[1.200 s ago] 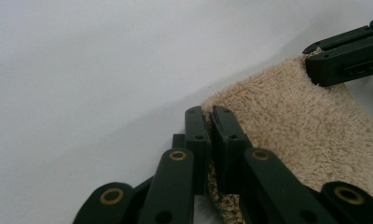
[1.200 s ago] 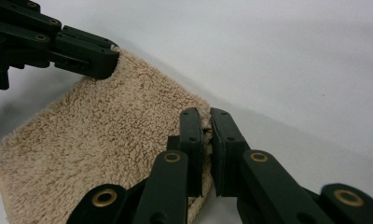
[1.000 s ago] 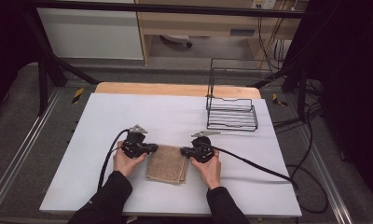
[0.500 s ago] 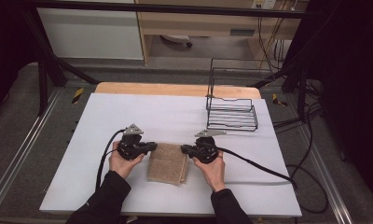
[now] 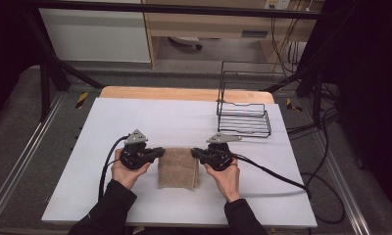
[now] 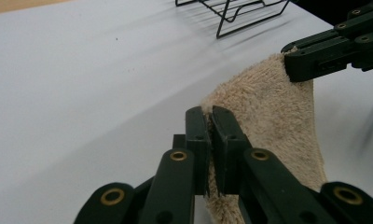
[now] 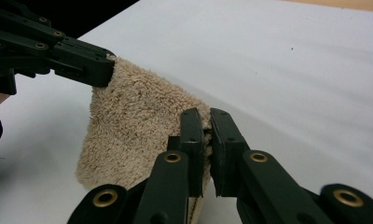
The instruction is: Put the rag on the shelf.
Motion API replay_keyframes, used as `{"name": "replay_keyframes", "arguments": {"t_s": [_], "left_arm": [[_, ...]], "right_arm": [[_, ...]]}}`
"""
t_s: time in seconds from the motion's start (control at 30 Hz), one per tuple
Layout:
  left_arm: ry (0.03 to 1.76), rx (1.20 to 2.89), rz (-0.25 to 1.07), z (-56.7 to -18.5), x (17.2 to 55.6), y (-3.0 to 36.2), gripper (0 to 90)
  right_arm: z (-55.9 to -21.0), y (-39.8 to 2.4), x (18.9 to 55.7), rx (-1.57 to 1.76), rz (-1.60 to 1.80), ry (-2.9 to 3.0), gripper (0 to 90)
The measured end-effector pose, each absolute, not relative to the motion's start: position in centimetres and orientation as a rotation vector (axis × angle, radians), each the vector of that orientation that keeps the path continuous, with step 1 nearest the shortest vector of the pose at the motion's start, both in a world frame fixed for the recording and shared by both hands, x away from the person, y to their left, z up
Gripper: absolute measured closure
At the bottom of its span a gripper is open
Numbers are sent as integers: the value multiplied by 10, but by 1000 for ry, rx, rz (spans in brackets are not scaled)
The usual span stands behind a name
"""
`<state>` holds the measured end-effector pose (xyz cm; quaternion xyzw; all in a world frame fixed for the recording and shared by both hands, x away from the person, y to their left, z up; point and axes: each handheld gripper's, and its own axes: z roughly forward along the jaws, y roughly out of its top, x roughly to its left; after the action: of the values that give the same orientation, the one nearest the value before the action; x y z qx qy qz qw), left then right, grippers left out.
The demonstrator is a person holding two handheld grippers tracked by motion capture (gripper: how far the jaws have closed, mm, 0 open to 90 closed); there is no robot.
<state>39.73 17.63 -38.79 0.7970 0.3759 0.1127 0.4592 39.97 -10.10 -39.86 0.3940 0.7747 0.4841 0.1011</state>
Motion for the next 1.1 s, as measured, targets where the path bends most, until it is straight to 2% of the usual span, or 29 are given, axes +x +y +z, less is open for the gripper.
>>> {"name": "replay_keyframes", "arguments": {"t_s": [1.1], "left_arm": [[823,1855,356,-356,379,160,858]], "right_arm": [[-352,-127,379,1020,1485,2186,849]]}}
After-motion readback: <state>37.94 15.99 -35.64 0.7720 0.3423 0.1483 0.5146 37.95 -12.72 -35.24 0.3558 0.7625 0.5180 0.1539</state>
